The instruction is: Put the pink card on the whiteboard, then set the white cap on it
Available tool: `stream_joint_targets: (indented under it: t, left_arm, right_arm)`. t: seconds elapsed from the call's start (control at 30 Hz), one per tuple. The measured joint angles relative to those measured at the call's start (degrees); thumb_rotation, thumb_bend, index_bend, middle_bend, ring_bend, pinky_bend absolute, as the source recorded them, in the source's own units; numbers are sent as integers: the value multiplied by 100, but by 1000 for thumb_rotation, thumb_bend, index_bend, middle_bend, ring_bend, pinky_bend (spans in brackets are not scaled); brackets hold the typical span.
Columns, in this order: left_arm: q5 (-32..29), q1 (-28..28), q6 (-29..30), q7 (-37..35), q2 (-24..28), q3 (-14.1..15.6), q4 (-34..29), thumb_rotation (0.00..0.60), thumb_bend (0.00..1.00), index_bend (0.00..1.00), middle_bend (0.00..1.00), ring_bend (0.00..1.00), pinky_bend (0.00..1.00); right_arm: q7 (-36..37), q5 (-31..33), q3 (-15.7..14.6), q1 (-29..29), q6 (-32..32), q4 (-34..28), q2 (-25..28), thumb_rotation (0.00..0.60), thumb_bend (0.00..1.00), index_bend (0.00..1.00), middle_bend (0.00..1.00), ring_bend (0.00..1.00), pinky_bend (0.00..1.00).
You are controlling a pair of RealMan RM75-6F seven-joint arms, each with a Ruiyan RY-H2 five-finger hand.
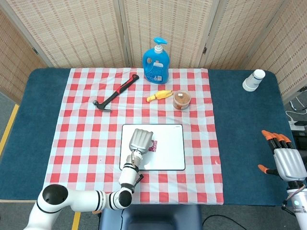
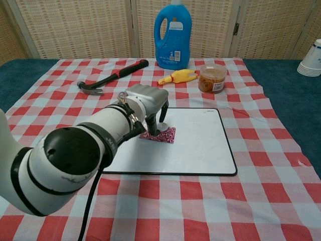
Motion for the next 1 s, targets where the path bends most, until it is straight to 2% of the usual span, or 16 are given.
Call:
stream_joint_targets:
  t: [0.33, 0.73, 1.0]
  left_arm:
    - [27, 87, -20, 40, 62, -10, -26, 600, 315, 505, 1000, 1000, 1000]
    - [40, 167, -115, -24, 105, -1, -53, 600, 274, 427, 1000, 1000, 1000]
    - [163, 195, -10, -40, 238, -32, -177, 600, 270, 423, 1000, 1000, 1000]
  right_arm:
    - [-8, 0, -1, 5, -4, 4, -12, 600, 19, 1, 121, 77, 132]
    - [93, -63, 9, -1, 69, 60, -20, 600, 20, 13, 121, 77, 132]
    - [143, -82, 13, -5, 91, 88, -18, 600, 20, 15, 121, 77, 132]
